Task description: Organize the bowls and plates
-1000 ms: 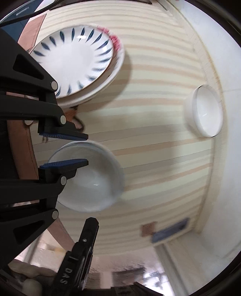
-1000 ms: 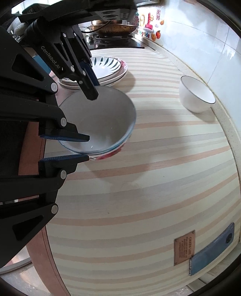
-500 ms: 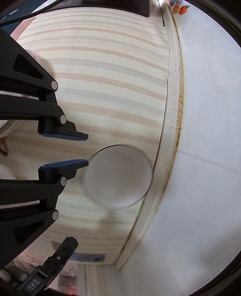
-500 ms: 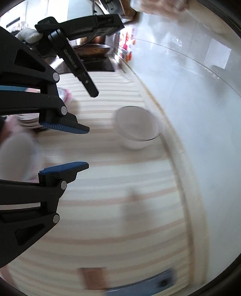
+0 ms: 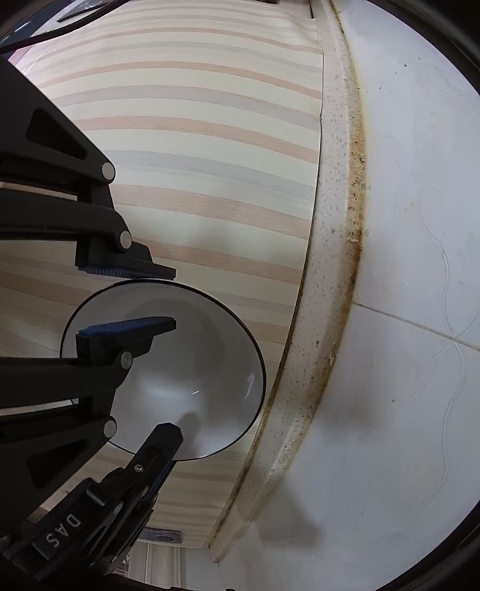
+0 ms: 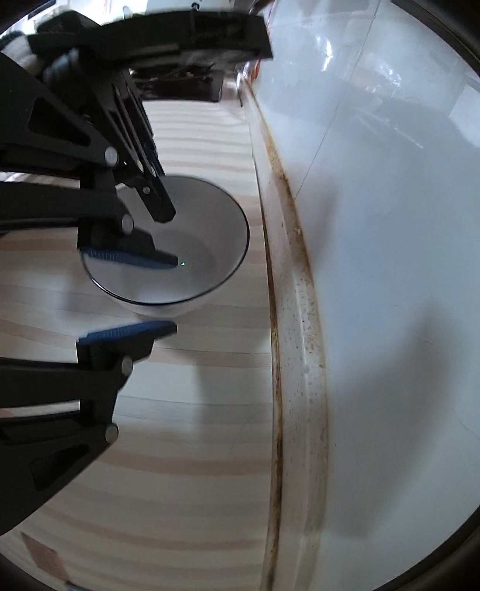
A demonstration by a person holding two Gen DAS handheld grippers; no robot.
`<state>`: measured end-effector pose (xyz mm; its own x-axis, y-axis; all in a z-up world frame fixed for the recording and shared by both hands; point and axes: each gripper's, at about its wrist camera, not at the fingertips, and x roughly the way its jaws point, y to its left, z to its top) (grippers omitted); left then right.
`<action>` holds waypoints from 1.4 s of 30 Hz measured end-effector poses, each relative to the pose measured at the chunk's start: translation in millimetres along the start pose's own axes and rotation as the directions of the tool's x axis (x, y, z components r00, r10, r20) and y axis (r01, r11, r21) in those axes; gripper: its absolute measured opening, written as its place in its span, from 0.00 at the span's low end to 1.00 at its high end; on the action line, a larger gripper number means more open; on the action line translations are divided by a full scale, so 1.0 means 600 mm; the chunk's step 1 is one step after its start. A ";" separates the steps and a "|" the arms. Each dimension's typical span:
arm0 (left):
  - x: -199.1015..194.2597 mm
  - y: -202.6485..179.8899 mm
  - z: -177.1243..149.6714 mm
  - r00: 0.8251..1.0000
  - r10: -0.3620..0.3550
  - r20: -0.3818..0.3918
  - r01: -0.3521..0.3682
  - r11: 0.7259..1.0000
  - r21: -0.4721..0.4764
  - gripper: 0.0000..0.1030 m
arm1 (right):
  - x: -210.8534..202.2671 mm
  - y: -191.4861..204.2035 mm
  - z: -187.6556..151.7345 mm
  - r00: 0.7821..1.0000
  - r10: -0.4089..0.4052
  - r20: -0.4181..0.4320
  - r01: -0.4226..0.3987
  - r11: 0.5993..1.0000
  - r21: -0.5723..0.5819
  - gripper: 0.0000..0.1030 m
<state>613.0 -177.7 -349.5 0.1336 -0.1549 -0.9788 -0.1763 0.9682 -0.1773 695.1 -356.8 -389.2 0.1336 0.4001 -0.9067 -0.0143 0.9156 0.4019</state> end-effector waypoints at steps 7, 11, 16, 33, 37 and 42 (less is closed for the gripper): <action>-0.027 -0.021 -0.022 0.999 0.016 0.029 -0.018 0.998 0.052 0.17 | 0.007 -0.005 -0.006 1.000 -0.026 0.018 0.026 1.000 -0.012 0.14; -0.050 -0.036 -0.043 0.998 0.012 0.054 -0.016 0.997 0.078 0.17 | -0.005 -0.007 -0.022 0.999 -0.035 0.028 0.035 0.999 -0.011 0.14; -0.098 -0.053 -0.085 0.997 -0.004 0.074 -0.005 0.992 0.126 0.17 | -0.052 -0.008 -0.060 0.998 -0.038 0.049 0.039 0.999 -0.010 0.14; -0.199 -0.094 -0.255 0.993 -0.083 0.080 0.059 0.962 0.266 0.17 | -0.240 0.006 -0.279 0.989 -0.064 0.130 0.059 0.997 0.045 0.14; -0.201 -0.100 -0.294 0.995 -0.085 0.056 0.065 0.955 0.288 0.17 | -0.267 0.003 -0.335 0.988 -0.062 0.138 0.055 0.997 0.059 0.14; -0.195 -0.110 -0.334 0.997 -0.074 0.034 0.060 0.950 0.308 0.17 | -0.276 -0.015 -0.392 0.990 -0.060 0.125 0.051 0.996 0.078 0.14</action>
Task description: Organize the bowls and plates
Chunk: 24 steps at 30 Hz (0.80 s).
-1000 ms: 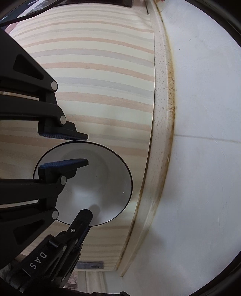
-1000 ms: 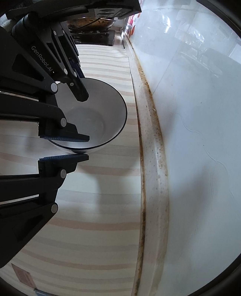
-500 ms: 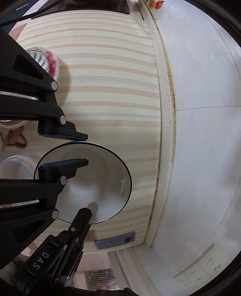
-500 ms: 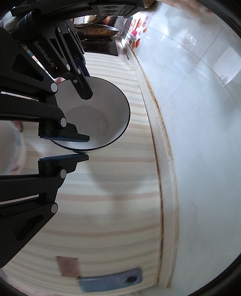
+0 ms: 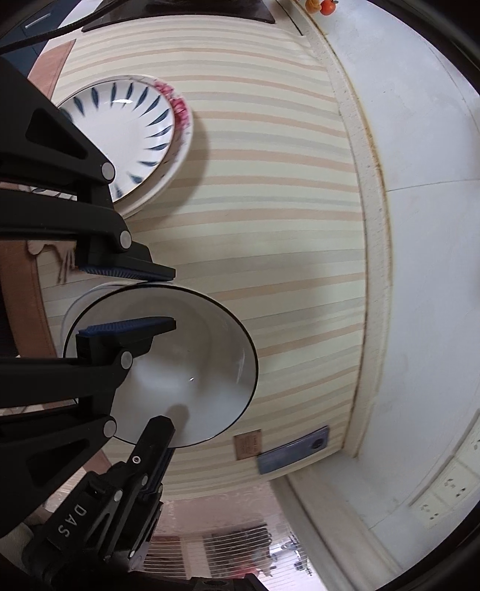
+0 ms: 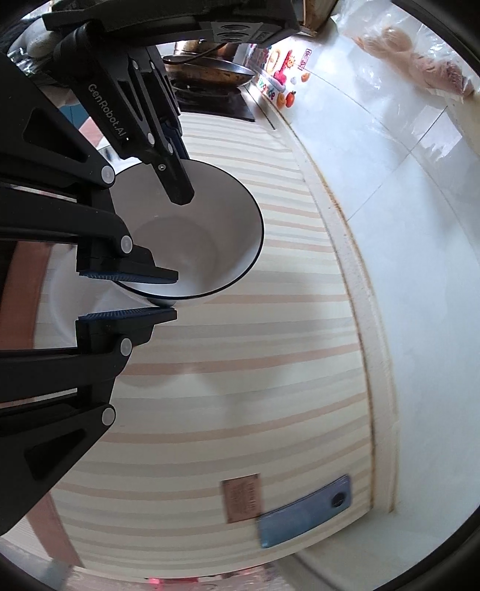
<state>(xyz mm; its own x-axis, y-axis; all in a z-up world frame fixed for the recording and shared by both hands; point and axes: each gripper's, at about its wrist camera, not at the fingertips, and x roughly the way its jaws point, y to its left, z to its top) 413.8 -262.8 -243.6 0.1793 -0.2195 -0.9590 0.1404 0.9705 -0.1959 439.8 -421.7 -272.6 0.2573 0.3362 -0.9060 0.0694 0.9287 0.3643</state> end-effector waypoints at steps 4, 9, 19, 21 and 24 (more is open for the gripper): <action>0.013 -0.010 -0.018 1.000 0.007 -0.023 -0.007 1.000 0.013 0.17 | 0.011 -0.014 -0.034 1.000 -0.004 -0.026 0.005 1.000 0.015 0.14; 0.030 -0.017 -0.033 0.999 0.020 -0.047 -0.019 1.000 0.023 0.17 | 0.025 -0.035 -0.059 0.999 0.002 -0.053 0.000 0.999 0.033 0.14; 0.058 -0.018 -0.049 0.995 0.045 -0.087 -0.043 0.999 0.024 0.17 | 0.056 -0.054 -0.078 0.994 -0.003 -0.110 0.005 1.000 0.022 0.14; 0.062 -0.018 -0.050 0.995 0.050 -0.092 -0.048 0.999 0.025 0.17 | 0.060 -0.055 -0.079 0.993 -0.003 -0.120 0.005 1.000 0.015 0.14; 0.069 -0.017 -0.053 0.994 0.056 -0.099 -0.054 0.998 0.021 0.17 | 0.066 -0.057 -0.082 0.992 -0.007 -0.129 0.008 1.000 0.008 0.14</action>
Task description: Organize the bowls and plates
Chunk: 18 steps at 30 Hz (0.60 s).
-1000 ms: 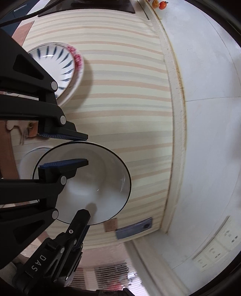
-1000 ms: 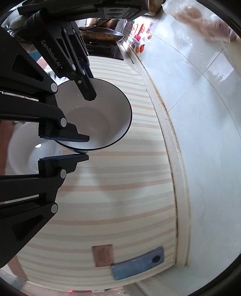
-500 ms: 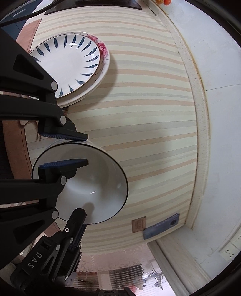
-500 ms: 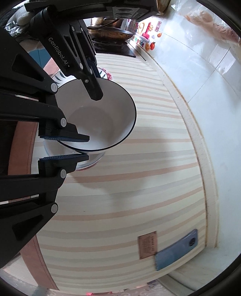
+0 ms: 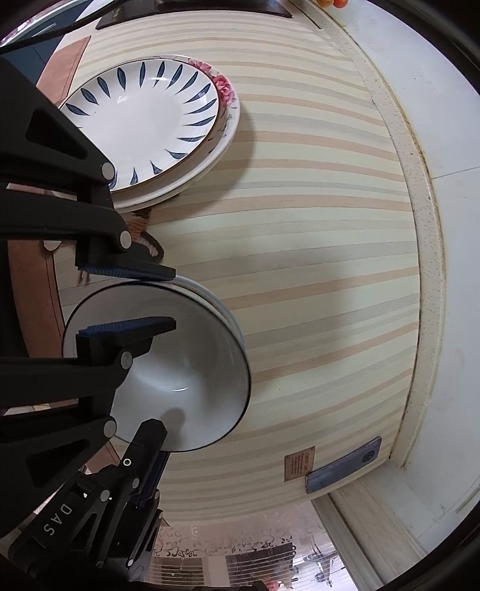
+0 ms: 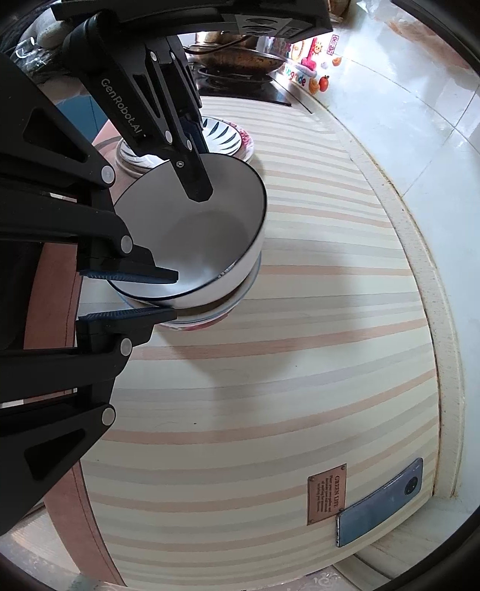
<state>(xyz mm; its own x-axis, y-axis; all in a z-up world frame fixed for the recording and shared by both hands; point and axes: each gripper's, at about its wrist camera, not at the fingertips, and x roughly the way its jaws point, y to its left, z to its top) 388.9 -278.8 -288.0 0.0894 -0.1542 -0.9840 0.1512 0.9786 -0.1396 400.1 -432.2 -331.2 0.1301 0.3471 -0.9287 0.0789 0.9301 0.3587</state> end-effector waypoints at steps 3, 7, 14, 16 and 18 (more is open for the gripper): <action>0.004 -0.001 0.001 1.000 0.006 0.000 -0.006 1.000 0.000 0.17 | 0.005 -0.002 0.004 1.000 -0.003 -0.013 0.003 1.000 -0.002 0.14; 0.009 -0.002 0.002 1.000 0.017 0.001 -0.017 1.000 0.004 0.17 | 0.008 -0.002 0.008 1.000 -0.005 -0.017 0.005 1.000 -0.006 0.14; 0.012 -0.008 0.001 0.999 0.042 0.013 -0.043 0.999 0.027 0.17 | 0.015 0.003 0.009 1.000 -0.010 -0.020 0.009 1.000 -0.004 0.14; 0.013 -0.008 0.001 0.999 0.042 0.012 -0.042 0.999 0.030 0.17 | 0.015 0.003 0.010 1.000 -0.007 -0.023 0.008 1.000 0.006 0.14; 0.013 -0.006 0.000 0.999 0.038 0.008 -0.039 0.999 0.030 0.17 | 0.014 0.000 0.011 1.000 -0.002 -0.027 0.003 1.000 0.015 0.14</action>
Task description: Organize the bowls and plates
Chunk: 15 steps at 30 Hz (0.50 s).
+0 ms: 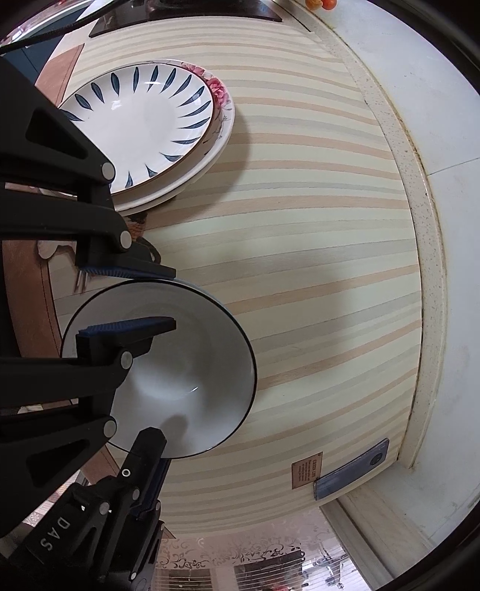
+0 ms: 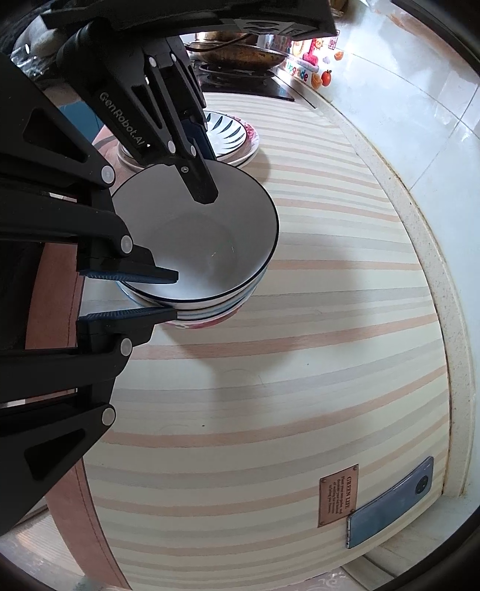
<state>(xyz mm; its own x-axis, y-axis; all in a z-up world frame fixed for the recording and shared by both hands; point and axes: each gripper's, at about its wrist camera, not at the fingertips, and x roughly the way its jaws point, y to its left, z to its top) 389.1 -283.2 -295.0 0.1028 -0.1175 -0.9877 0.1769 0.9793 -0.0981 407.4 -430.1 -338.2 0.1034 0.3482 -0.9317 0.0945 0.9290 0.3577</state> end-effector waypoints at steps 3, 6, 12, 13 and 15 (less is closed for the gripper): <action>-0.006 0.004 -0.004 1.000 -0.002 0.000 0.002 1.000 -0.003 0.17 | -0.002 0.000 0.002 1.000 0.004 -0.003 -0.004 1.000 0.008 0.15; -0.023 0.003 -0.012 1.000 0.017 0.020 -0.017 1.000 0.012 0.18 | -0.006 0.000 0.001 1.000 0.000 -0.001 0.000 1.000 0.017 0.15; -0.084 0.003 -0.038 0.997 0.026 0.079 -0.030 0.998 0.051 0.18 | -0.035 0.010 -0.017 0.999 -0.037 0.025 0.037 0.999 0.013 0.20; -0.099 0.003 -0.045 0.995 0.021 0.099 -0.027 0.998 0.061 0.18 | -0.046 0.012 -0.023 0.998 -0.047 0.038 0.047 0.999 0.014 0.25; -0.128 0.003 -0.056 0.992 0.012 0.127 -0.023 0.997 0.079 0.26 | -0.074 0.017 -0.037 0.996 -0.053 0.075 0.052 0.998 0.018 0.48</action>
<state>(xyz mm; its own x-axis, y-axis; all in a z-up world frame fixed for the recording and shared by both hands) 348.6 -266.6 -223.7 0.2285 -0.1253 -0.9655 0.2515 0.9656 -0.0659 381.8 -433.0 -294.6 0.1725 0.2880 -0.9419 0.1173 0.9435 0.3100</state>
